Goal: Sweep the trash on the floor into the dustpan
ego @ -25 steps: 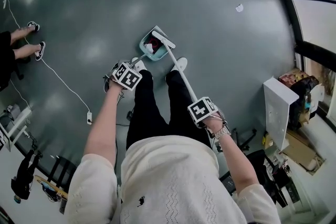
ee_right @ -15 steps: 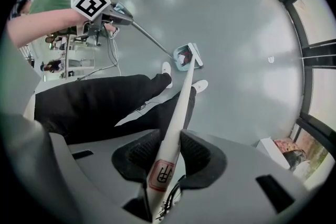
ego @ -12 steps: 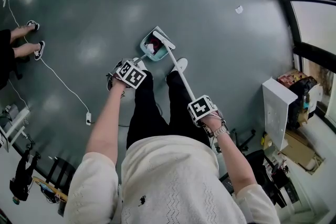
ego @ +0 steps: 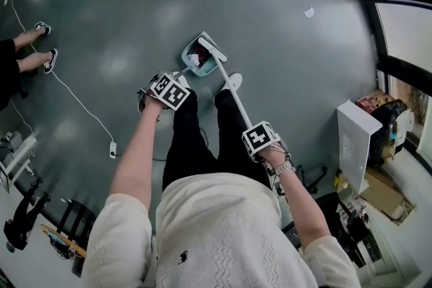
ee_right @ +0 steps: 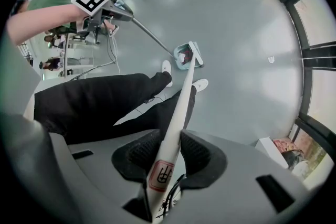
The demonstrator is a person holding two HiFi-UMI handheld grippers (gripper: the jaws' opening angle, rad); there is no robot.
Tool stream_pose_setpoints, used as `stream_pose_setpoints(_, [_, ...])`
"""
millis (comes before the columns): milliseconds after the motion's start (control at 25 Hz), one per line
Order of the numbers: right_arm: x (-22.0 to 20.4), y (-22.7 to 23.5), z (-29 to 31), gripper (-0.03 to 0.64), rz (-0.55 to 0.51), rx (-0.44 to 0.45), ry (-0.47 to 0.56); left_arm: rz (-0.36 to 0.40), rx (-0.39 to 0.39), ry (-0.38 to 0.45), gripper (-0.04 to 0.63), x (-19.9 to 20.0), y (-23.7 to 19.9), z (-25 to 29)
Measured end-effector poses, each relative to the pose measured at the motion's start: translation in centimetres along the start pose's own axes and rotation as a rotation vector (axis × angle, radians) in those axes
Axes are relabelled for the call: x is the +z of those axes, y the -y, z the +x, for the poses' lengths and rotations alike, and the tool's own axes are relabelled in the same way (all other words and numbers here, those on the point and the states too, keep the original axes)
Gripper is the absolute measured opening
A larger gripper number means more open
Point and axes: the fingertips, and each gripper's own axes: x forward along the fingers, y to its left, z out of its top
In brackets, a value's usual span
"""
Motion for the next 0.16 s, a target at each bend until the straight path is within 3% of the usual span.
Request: stream_pose_setpoints(160, [0.18,-0.16,0.26,0.124,-0.001,-0.003,-0.002,0.002,0.001,0.0,0.092,-0.21,-0.34,-0.05])
